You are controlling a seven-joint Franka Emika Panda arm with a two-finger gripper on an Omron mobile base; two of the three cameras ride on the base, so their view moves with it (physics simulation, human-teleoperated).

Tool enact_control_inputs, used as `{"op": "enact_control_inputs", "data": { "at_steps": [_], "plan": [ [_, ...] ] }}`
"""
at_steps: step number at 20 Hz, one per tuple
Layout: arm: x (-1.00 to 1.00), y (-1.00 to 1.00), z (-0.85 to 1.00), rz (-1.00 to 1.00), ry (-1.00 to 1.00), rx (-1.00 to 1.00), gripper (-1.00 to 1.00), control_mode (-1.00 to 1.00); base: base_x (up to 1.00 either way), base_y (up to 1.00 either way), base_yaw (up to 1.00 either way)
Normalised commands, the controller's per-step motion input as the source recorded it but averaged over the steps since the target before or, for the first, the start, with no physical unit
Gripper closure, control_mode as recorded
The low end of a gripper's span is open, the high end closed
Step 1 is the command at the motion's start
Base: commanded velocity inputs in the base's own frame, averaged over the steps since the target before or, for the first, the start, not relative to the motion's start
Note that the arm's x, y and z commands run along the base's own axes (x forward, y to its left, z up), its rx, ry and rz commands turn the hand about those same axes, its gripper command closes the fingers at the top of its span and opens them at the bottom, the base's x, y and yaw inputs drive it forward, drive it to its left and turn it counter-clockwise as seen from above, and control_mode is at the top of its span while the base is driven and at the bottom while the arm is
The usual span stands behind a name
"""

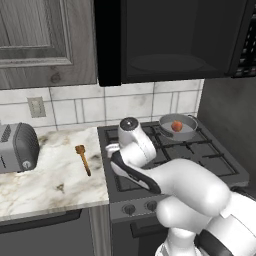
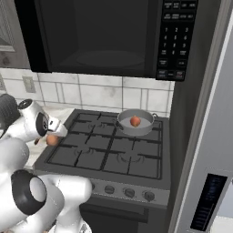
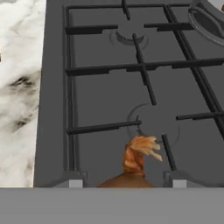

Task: Put the onion and onion in the pot. Retrieve the spatula and lightly stir the vegetables in the pot.

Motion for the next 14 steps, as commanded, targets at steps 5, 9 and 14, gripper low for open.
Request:
{"op": "enact_control_inputs", "data": {
  "at_steps": [5, 9, 14],
  "plan": [
    [0.22, -0.73, 0.03, 0.00, -0.01, -0.03, 1.00, -1.00, 0.00, 0.00, 0.00],
    [0.35, -0.69, 0.06, 0.00, 0.00, -0.04, 1.00, -1.00, 0.00, 0.00, 0.00],
    [0.27, -0.72, 0.19, 0.00, 0.00, 0.00, 1.00, -1.00, 0.00, 0.00, 0.00]
  ]
}}
